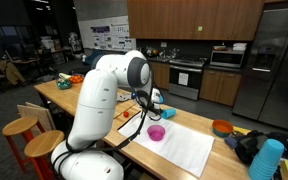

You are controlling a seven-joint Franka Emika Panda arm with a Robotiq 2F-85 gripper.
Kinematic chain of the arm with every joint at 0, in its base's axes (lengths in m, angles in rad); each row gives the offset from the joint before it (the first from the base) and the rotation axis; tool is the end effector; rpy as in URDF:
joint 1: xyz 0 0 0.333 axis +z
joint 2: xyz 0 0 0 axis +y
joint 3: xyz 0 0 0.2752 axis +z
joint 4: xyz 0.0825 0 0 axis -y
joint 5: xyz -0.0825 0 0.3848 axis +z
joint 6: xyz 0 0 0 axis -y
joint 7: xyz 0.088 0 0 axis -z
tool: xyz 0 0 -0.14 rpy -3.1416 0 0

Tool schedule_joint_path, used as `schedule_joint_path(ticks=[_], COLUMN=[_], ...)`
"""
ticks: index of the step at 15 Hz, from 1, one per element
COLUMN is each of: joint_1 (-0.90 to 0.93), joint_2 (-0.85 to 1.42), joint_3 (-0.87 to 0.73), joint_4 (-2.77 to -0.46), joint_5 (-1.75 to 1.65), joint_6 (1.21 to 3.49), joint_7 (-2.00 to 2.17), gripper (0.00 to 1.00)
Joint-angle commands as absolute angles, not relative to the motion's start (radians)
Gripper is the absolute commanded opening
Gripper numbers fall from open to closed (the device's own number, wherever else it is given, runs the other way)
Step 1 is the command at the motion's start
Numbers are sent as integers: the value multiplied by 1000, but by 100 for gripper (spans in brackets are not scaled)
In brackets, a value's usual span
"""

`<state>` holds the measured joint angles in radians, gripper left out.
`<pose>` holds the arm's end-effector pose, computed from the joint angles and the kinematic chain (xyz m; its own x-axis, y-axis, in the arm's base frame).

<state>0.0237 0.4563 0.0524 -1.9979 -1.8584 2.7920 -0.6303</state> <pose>0.5942 0.0793 0.1686 -0.4670 0.5452 -0.6962 0.5505 0.7954 0.2537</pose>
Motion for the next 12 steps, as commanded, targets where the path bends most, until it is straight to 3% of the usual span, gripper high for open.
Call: schedule_joint_path(ticks=[1,12], joint_1=[23,-25], joint_2=[441,257], joint_3=[49,38], joint_4=[-2020,-2215], joint_5=[-1834,-1617], joint_6=[2826,2969], joint_7=[-628,-797], gripper=[1,1])
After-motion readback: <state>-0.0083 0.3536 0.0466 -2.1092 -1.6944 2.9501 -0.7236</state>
